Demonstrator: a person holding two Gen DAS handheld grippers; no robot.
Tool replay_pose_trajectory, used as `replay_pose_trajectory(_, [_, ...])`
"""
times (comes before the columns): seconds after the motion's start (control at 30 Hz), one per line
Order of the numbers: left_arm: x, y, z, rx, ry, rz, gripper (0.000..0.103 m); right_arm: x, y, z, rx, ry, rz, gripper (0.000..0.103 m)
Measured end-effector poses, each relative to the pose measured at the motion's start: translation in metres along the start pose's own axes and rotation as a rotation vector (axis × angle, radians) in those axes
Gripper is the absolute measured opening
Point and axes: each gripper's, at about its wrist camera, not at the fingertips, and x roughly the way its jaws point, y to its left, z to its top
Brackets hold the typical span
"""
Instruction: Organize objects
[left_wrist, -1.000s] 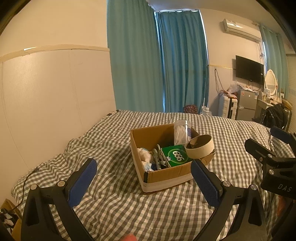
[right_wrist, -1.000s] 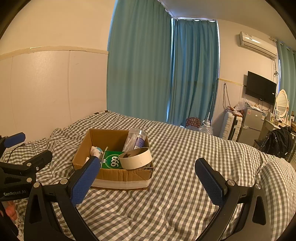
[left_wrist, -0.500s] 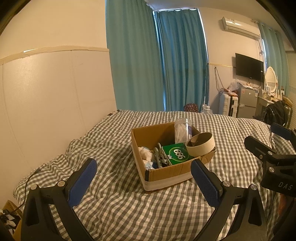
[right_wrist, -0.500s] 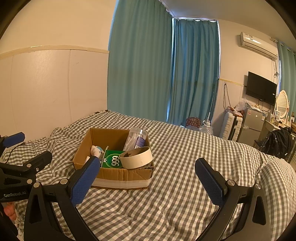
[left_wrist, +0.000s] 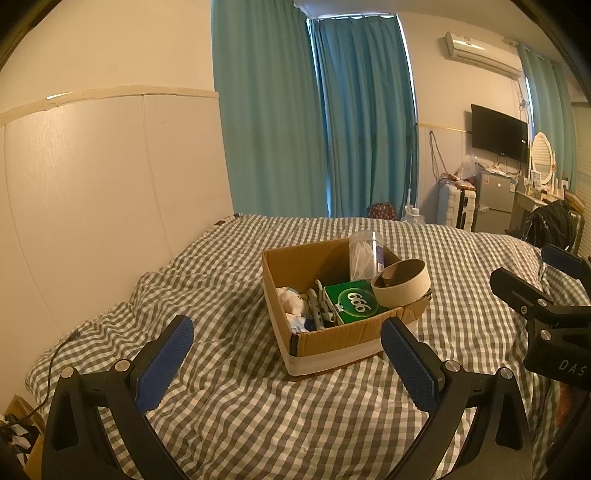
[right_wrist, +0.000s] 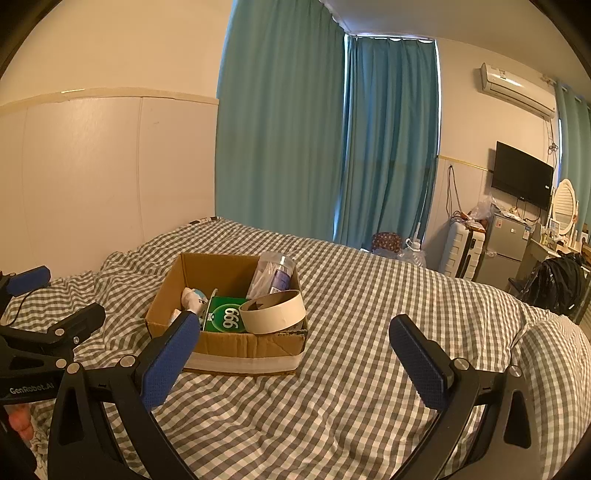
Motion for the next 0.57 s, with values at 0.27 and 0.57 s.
replay_pose_trajectory(0.27, [0.0008,-0.0001,-0.0004,0.002,0.0,0.001,0.103,0.0,0.0002,0.0001,0.0,0.0,-0.001,0.103])
replay_pose_trajectory(0.57, [-0.0011,-0.0013,-0.0016,0.008,-0.015,-0.001,0.103,0.0,0.0003,-0.0008,-0.001,0.002,0.001,0.103])
